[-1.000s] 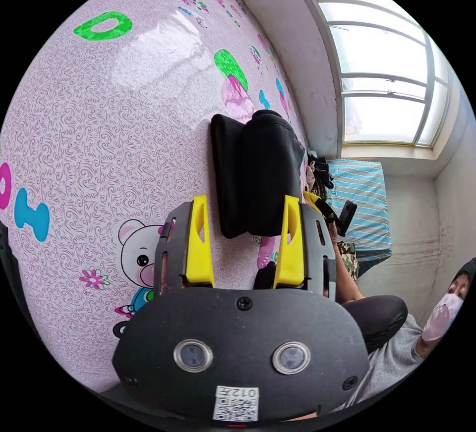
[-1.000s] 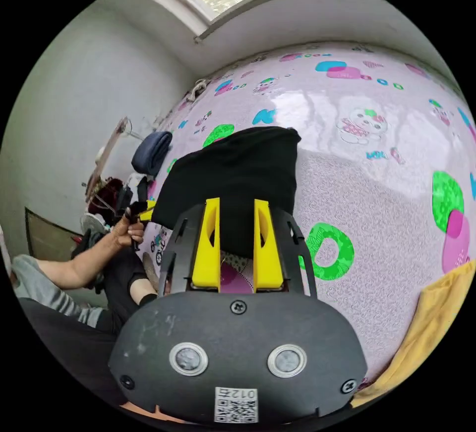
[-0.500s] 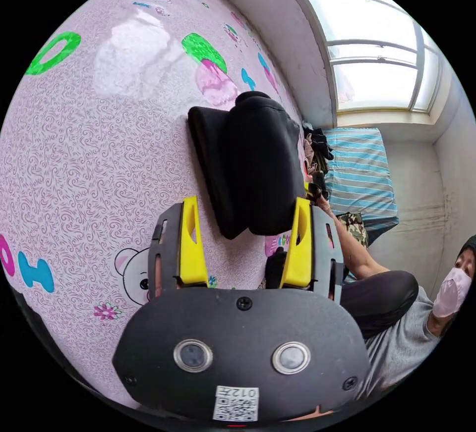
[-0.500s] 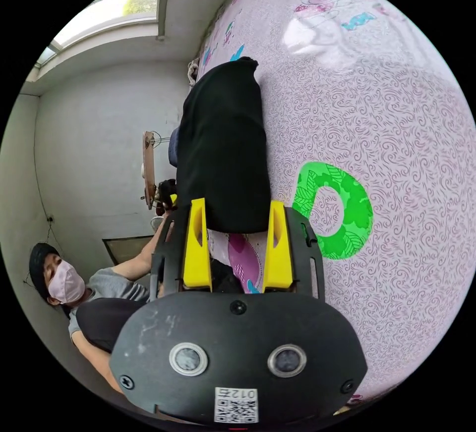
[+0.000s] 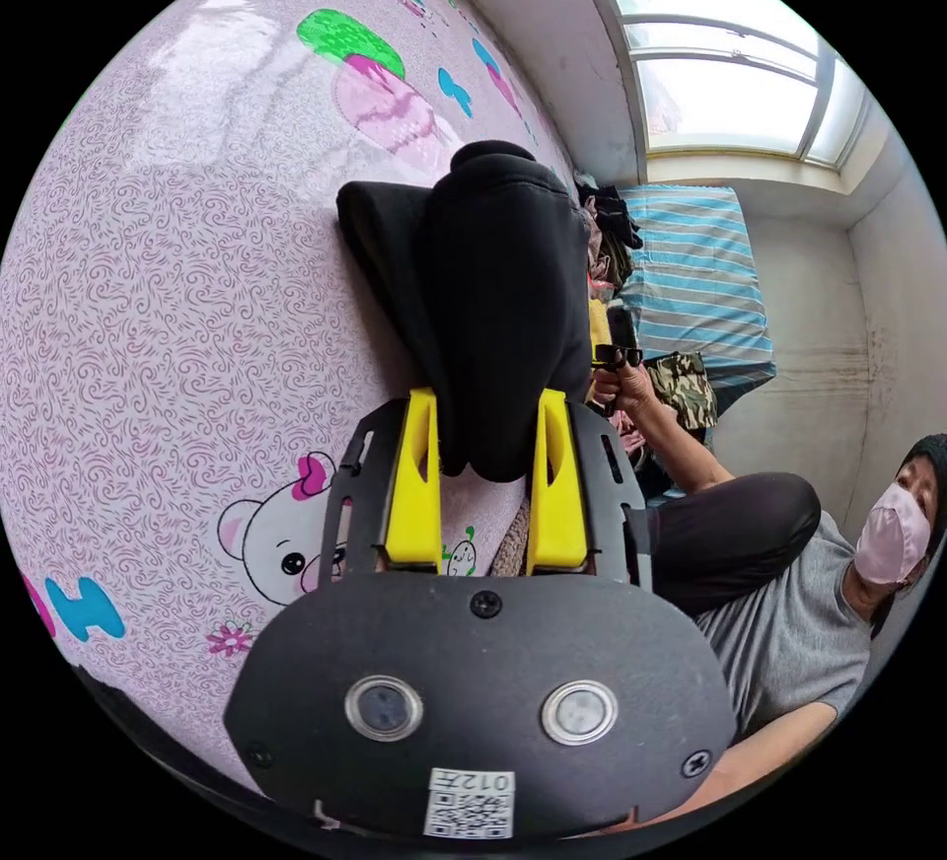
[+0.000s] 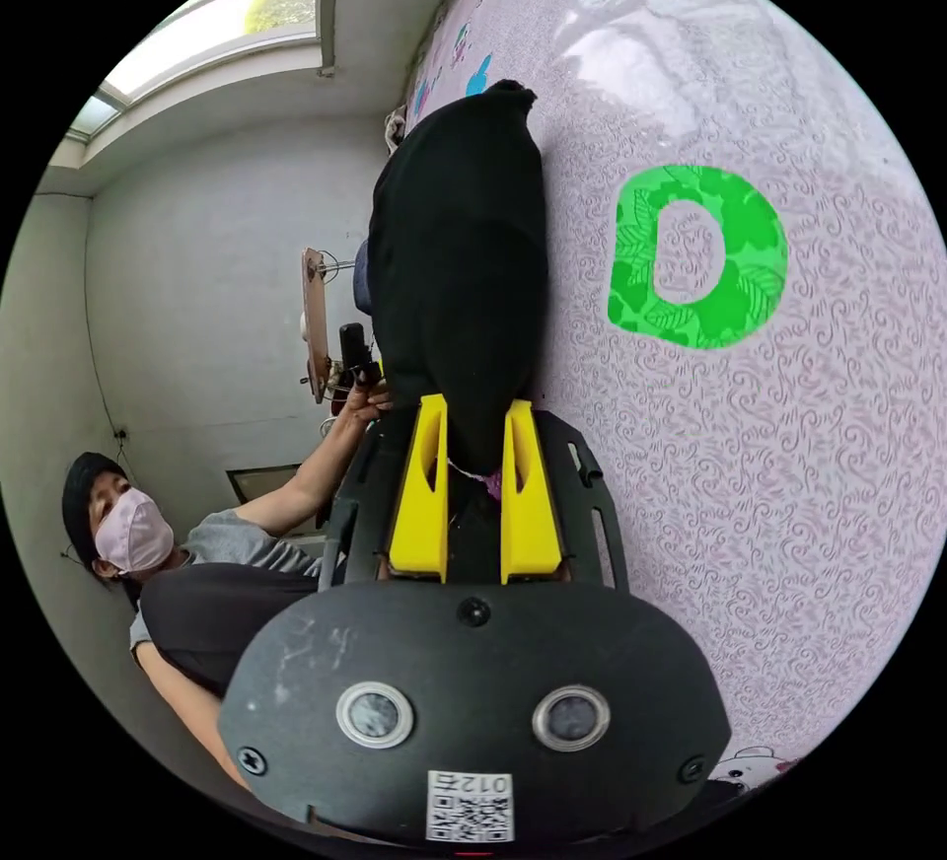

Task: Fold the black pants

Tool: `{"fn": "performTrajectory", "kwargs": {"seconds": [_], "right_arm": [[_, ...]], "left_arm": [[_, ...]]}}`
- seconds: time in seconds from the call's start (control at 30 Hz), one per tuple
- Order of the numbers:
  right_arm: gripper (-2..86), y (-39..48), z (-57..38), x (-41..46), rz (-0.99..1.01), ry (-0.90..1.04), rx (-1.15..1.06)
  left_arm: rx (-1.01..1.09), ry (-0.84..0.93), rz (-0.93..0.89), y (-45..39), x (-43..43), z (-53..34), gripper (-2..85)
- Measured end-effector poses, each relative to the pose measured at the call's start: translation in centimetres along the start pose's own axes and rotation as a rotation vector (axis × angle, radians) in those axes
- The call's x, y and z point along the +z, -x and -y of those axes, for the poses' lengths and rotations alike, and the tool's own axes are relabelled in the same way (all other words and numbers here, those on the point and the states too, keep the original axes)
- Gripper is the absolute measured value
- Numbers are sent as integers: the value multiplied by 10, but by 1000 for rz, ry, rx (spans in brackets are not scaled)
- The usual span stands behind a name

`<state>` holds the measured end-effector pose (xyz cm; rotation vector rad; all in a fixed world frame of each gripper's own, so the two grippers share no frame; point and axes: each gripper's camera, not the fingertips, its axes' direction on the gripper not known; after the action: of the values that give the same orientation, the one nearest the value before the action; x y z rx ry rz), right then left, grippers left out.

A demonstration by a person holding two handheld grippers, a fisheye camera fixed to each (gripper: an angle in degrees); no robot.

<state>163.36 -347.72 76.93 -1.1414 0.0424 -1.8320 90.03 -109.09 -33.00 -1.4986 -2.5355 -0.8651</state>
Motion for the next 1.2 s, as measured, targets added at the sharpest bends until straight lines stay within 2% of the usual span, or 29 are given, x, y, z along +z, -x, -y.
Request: {"fn": "performTrajectory", "kwargs": {"seconds": [0.1,0.2,0.33,0.4,0.47,0.57,0.67,0.77,0.83,0.93,1.03,1.2], "right_arm": [[90,-2,-74,47,60,18,31],[102,14,-120,90,75,51,31],[101,84,-136,93,-114,52,-10],[90,142,-124,83,-256,4,-89],[74,224,-77,97,-341,-7,-196],[26,312,19,175,-281,110,-281],[32,375,117,279,-180,254,-285],[66,413,189,374,-214,341,-261],[75,423,218,425,-271,382,-254],[77,421,237,490,-230,409,-224],[34,416,238,538,-200,409,-213],[6,419,248,589,-136,412,-202]], "left_arm": [[35,92,-5,2,4,-11,144],[33,103,-33,6,0,-19,150],[91,58,46,-8,-25,-24,155],[141,-37,171,-29,-48,-25,162],[177,-80,224,-44,-55,-19,169],[178,-103,251,-53,-52,2,182],[97,-146,171,-37,-52,18,193],[19,-219,76,-12,-58,23,187],[-11,-216,14,0,-56,26,176],[-22,-184,4,9,-50,28,151],[55,-196,-34,6,-52,24,117],[115,-208,48,-18,-58,13,82]]}}
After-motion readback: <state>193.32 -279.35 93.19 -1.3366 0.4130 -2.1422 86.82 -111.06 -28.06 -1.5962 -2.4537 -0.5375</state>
